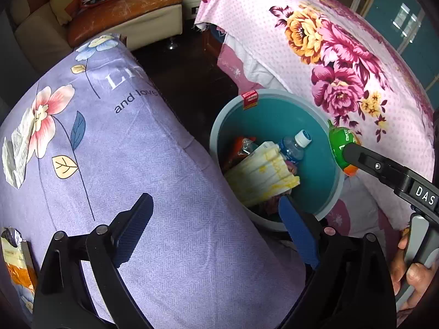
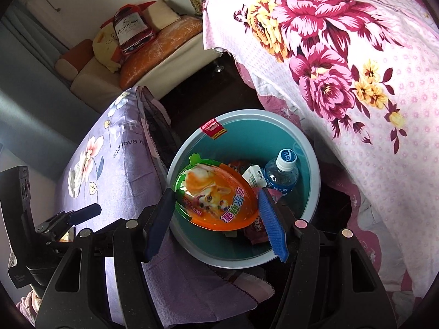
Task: Collect trash
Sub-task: 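Carry both items over the wastebasket and open both tools to drop them, then return to the bed and grasp the orange snack bag with the left tool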
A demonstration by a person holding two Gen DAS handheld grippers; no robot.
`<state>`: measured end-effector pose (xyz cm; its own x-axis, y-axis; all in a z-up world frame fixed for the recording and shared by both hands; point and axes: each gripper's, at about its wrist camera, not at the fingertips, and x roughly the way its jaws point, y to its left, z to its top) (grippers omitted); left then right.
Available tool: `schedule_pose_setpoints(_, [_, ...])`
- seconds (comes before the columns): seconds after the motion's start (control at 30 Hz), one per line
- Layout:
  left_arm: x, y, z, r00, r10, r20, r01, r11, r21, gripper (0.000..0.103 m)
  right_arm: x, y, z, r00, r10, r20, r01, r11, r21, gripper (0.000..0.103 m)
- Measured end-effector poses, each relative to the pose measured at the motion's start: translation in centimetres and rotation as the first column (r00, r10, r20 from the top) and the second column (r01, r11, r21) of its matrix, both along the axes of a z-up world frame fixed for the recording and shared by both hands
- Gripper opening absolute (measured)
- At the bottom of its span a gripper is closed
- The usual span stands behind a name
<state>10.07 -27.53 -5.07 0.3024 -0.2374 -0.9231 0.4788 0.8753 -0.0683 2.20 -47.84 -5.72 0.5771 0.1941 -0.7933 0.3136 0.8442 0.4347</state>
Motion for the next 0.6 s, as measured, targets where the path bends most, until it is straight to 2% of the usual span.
schedule_pose_setpoints(0.3, [0.1,3.6,-1.4,0.997,0.058,-0.042,-0.058,0.998,0.002,0.093,1.8,2.0,-0.8,0.998,0.044,-0.047,-0.046,0.999,-0.03,0.06])
schedule_pose_setpoints(0.53, [0.3,6.3,-1.5,0.994,0.094,-0.054,-0.095,0.995,-0.02,0.093,3.9,4.4,-0.6,0.991,0.102,-0.091,-0.112,0.988,-0.104,0.06])
schedule_pose_setpoints(0.6, [0.4,7.0,-1.5,0.993,0.103,-0.052,-0.105,0.994,-0.027,0.093,4.4,5.0,-0.5,0.989,0.113,-0.1,-0.124,0.985,-0.12,0.064])
